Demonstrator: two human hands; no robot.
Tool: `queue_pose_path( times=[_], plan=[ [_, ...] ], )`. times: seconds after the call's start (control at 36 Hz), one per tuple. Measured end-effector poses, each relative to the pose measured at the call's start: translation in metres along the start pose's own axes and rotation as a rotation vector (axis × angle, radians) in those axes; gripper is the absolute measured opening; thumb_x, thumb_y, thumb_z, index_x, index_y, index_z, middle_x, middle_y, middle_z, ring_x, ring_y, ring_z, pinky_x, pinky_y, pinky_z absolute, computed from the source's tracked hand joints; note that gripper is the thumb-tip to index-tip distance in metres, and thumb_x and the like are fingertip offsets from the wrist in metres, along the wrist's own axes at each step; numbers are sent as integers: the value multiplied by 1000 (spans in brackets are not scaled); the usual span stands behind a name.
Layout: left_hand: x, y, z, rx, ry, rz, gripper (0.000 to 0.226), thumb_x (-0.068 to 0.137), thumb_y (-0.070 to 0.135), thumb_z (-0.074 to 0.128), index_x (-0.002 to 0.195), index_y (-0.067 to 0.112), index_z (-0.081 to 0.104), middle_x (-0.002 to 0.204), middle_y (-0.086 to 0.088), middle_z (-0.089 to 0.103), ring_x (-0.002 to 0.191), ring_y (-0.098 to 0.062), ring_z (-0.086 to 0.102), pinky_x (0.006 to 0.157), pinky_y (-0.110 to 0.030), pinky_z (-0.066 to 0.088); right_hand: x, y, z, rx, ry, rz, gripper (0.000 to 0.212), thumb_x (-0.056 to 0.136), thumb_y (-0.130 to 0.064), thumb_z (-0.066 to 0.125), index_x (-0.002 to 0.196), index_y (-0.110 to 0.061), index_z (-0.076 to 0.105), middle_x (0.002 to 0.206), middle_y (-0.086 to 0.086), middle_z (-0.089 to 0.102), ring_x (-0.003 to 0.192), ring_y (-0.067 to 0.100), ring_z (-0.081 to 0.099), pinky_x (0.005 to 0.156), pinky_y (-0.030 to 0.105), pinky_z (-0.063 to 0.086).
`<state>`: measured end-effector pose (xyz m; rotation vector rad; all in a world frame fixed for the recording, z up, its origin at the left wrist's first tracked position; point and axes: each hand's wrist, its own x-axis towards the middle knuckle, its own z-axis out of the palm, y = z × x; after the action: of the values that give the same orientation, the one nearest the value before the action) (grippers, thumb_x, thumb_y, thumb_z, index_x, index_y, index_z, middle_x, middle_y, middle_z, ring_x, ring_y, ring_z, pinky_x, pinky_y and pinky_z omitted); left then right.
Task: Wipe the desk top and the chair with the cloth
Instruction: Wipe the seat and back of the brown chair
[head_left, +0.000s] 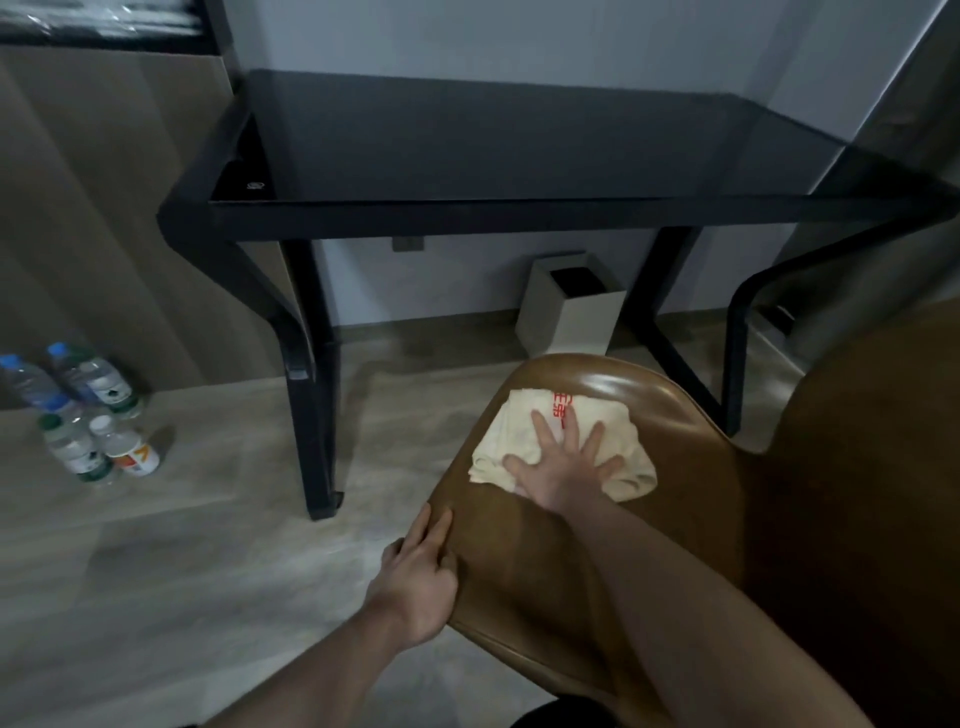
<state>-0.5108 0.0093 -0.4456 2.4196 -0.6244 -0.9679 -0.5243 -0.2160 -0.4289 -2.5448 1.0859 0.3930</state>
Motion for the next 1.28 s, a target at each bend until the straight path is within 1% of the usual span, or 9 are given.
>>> queue_pose_path(
  times=[0.19, 0.36, 0.47, 0.56, 0.72, 0.81, 0.94, 1.06, 1.28],
  plan=[
    [-9, 10, -5, 41, -29, -25, 58, 107, 39, 24, 161, 43, 2, 168, 18, -13, 154, -29, 10, 121, -39, 25, -43, 33, 5, 21, 5, -87, 78, 93, -75, 38, 158, -51, 3, 170, -9, -17, 154, 36, -21, 119, 68, -7],
    [-25, 26, -13, 128, -69, -70, 67, 103, 33, 28, 162, 35, -3, 169, 11, -15, 156, -33, -5, 127, -47, 11, -126, 72, 21, 36, -75, -20, 78, 96, -73, 36, 159, -50, -5, 168, -9, -24, 153, 35, -24, 119, 66, -7],
    [-34, 48, -19, 200, -55, -37, 79, 95, 22, 40, 162, 36, 1, 169, 8, -15, 156, -34, -7, 126, -50, 10, -165, 96, 22, 98, -131, 44, 78, 95, -73, 36, 159, -51, -3, 168, -11, -23, 153, 35, -25, 119, 66, -5],
    [-40, 59, -12, 225, -127, -47, 78, 96, 35, 39, 162, 37, -2, 169, 7, -15, 156, -31, -11, 125, -55, 2, -168, 104, 22, 88, -133, 89, 82, 93, -76, 36, 159, -51, -6, 167, -12, -25, 154, 34, -24, 120, 66, -5],
    [-34, 49, -1, 260, -110, -41, 80, 95, 67, 34, 160, 43, -7, 168, 12, -16, 155, -27, -15, 122, -63, 2, -132, 100, 34, 97, -48, 146, 95, 88, -83, 33, 155, -46, -23, 165, -3, -34, 149, 40, -32, 115, 71, -12],
    [-26, 44, 0, 266, -119, -34, 80, 96, 68, 34, 159, 44, -8, 168, 14, -18, 156, -27, -15, 122, -63, 4, -94, 105, 35, 56, -11, 154, 103, 74, -97, 22, 154, -49, -23, 166, -1, -31, 148, 42, -33, 115, 73, -11],
    [-14, 39, 5, 253, -121, -20, 79, 96, 67, 34, 158, 45, -10, 167, 15, -20, 155, -27, -17, 122, -62, 3, -48, 95, 0, 129, 82, 230, 99, 87, -84, 38, 159, -42, -17, 167, -2, -29, 150, 43, -27, 113, 74, -12],
    [-9, 37, 7, 277, -117, -6, 79, 96, 68, 32, 158, 45, -12, 166, 16, -22, 154, -26, -20, 122, -62, 2, 2, 75, -18, 112, 128, 265, 109, 80, -93, 33, 155, -43, -27, 164, -2, -36, 148, 50, -25, 110, 81, -6],
    [-5, 40, 7, 296, -120, -13, 78, 97, 67, 32, 157, 46, -13, 166, 16, -23, 154, -26, -21, 123, -61, 2, 33, 51, -20, -12, 123, 80, 93, 87, -87, 30, 156, -48, -17, 163, -2, -37, 146, 50, -32, 114, 78, -5]
  ],
)
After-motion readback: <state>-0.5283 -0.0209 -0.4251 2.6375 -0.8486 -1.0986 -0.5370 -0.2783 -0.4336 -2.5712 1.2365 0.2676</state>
